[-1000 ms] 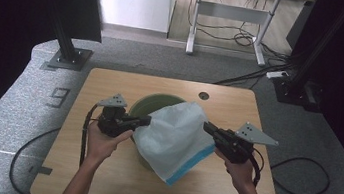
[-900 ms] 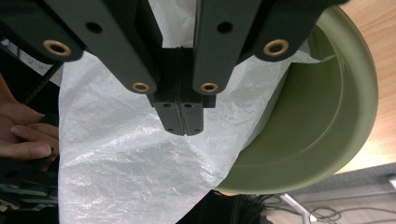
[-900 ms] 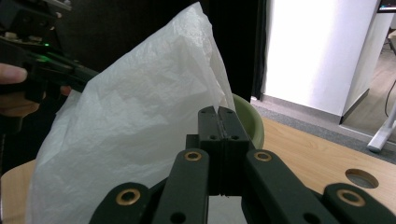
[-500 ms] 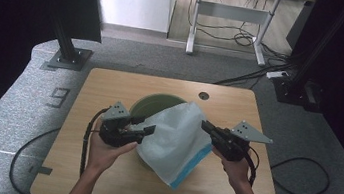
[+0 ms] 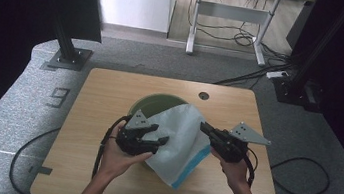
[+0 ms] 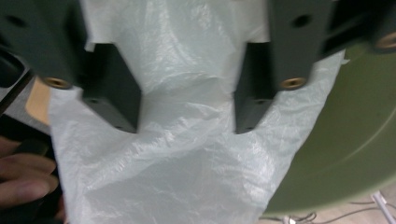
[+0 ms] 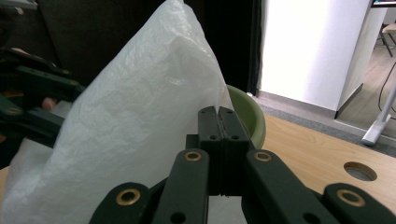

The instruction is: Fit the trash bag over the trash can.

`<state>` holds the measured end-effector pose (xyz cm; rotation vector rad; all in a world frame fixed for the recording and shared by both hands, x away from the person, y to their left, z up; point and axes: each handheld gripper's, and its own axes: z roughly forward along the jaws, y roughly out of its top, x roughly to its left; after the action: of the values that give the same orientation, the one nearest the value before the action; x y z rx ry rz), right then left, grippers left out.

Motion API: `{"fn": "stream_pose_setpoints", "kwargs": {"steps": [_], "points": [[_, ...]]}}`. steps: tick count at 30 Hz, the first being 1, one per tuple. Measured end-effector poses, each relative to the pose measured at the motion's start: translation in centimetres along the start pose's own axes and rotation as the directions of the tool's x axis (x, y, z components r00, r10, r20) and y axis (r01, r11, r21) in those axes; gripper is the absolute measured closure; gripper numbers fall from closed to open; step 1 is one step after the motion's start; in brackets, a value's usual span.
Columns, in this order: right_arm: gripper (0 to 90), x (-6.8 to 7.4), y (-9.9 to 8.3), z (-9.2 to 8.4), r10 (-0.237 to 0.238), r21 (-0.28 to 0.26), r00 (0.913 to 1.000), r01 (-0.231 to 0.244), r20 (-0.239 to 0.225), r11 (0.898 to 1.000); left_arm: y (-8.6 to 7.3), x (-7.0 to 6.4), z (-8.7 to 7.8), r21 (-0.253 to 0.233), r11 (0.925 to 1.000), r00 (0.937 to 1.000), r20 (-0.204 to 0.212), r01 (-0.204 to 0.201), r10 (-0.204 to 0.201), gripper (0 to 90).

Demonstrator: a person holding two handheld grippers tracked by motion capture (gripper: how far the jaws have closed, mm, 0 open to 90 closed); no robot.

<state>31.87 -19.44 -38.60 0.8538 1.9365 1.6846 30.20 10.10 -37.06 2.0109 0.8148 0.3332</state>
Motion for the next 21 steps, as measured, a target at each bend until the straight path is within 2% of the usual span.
{"fn": "stream_pose_setpoints", "kwargs": {"steps": [1, 4, 6, 8, 9, 11, 13, 14, 16, 17, 18, 20, 21], "points": [[87.8, 0.0, 0.0, -0.2, 0.005, -0.003, 1.0000, -0.005, -0.006, 1.000, -0.1, -0.1, 0.1, 0.006, 1.0000, 0.9997, 0.025, -0.007, 0.006, 58.7], [87.6, 0.1, -0.1, -0.4, 0.007, -0.006, 0.9999, -0.007, -0.013, 1.000, -0.2, -0.1, 0.3, 0.016, 0.9996, 0.9985, 0.052, -0.021, 0.020, 69.5], [87.4, 0.1, -0.1, -0.5, 0.007, -0.006, 0.9999, -0.007, -0.015, 1.000, -0.2, 0.0, 0.3, 0.020, 0.9992, 0.9955, 0.089, -0.035, 0.033, 78.5], [87.2, 0.1, -0.1, -0.5, 0.006, -0.005, 0.9998, -0.007, -0.017, 1.000, -0.1, 0.0, 0.4, 0.021, 0.9990, 0.9939, 0.104, -0.039, 0.036, 83.9], [85.8, 0.1, -0.2, -0.5, 0.008, -0.001, 0.9998, -0.008, -0.019, 1.000, -0.1, 0.2, 0.4, 0.017, 0.9990, 0.9911, 0.127, -0.042, 0.039, 86.5], [83.7, 0.0, -0.2, -0.4, 0.007, 0.006, 0.9997, -0.007, -0.024, 1.000, 0.0, 0.3, 0.4, 0.007, 0.9992, 0.9897, 0.138, -0.041, 0.039, 89.7], [82.7, 0.0, -0.3, -0.4, 0.006, 0.007, 0.9997, -0.005, -0.024, 1.000, 0.0, 0.4, 0.3, 0.002, 0.9993, 0.9901, 0.135, -0.038, 0.037, 89.8], [76.5, 0.0, -0.4, -0.6, 0.006, 0.009, 0.9997, -0.006, -0.024, 1.000, 0.1, 0.7, 0.2, -0.015, 0.9995, 0.9917, 0.125, -0.027, 0.028, 89.8], [67.8, 0.2, -0.4, -1.4, -0.013, 0.004, 0.9999, 0.013, 0.007, 1.000, 0.1, 1.0, 0.2, -0.023, 0.9996, 0.9929, 0.117, -0.017, 0.020, 89.9], [64.9, 0.4, -0.4, -1.9, -0.030, 0.003, 0.9994, 0.030, 0.018, 1.000, 0.1, 1.5, 0.1, -0.034, 0.9994, 0.9957, 0.092, 0.001, 0.003, 89.9], [64.9, 0.4, -0.4, -1.9, -0.030, 0.003, 0.9994, 0.030, 0.018, 1.000, 0.1, 1.5, 0.1, -0.034, 0.9994, 0.9957, 0.092, 0.001, 0.003, 90.0], [59.6, 0.6, -0.6, -3.2, -0.048, 0.001, 0.9983, 0.048, 0.033, 0.999, 0.1, 2.1, 0.0, -0.053, 0.9981, 0.9971, 0.070, 0.032, -0.028, 89.9], [57.2, 0.5, -0.8, -4.3, -0.046, -0.004, 0.9979, 0.046, 0.045, 0.999, 0.0, 2.7, -0.2, -0.067, 0.9958, 0.9959, 0.068, 0.064, -0.059, 90.0]]}}
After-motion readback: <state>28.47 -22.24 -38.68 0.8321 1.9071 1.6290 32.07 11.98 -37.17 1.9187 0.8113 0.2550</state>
